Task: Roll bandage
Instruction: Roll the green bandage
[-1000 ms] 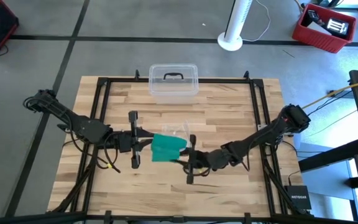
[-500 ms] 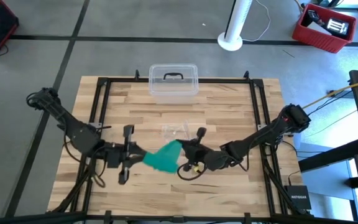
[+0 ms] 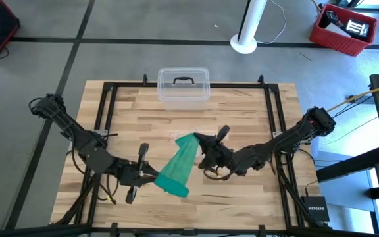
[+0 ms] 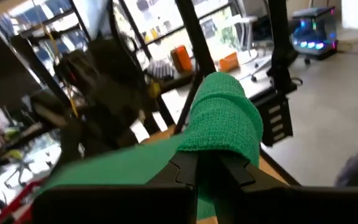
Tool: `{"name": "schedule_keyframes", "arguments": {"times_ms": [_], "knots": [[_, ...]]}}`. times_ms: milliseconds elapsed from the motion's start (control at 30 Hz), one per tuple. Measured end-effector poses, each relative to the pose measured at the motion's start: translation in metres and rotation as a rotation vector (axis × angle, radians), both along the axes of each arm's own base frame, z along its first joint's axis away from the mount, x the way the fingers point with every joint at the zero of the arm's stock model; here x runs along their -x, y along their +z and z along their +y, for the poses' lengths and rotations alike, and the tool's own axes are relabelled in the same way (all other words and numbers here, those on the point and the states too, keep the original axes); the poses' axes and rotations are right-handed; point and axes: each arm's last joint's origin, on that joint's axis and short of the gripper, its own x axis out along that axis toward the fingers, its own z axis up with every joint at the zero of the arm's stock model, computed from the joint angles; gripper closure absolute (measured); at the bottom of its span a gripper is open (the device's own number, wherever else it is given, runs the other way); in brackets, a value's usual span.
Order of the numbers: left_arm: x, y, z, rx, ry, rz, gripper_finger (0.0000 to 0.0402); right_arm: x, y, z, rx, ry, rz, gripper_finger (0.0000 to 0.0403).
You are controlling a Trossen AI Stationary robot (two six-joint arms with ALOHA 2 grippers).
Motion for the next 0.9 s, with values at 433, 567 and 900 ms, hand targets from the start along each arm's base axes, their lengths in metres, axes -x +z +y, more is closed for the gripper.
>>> {"name": "schedule_keyframes", "arguments": {"times_ms": [433,567,900], "knots": [[-0.017,-0.018,0.022,0.025,0.141,0.147,0.0389,0.01,0.074,0.032,0.163,0.14,-0.062,0.0399],[-0.024,-0.018,0.033,0.037,0.193,0.147,0.0389,0.016,0.084,0.049,0.182,0.272,-0.078,0.0398],[-0.037,-0.014,0.061,0.068,0.351,0.103,0.0389,0.022,0.072,0.089,0.085,0.599,-0.101,0.0398]]}}
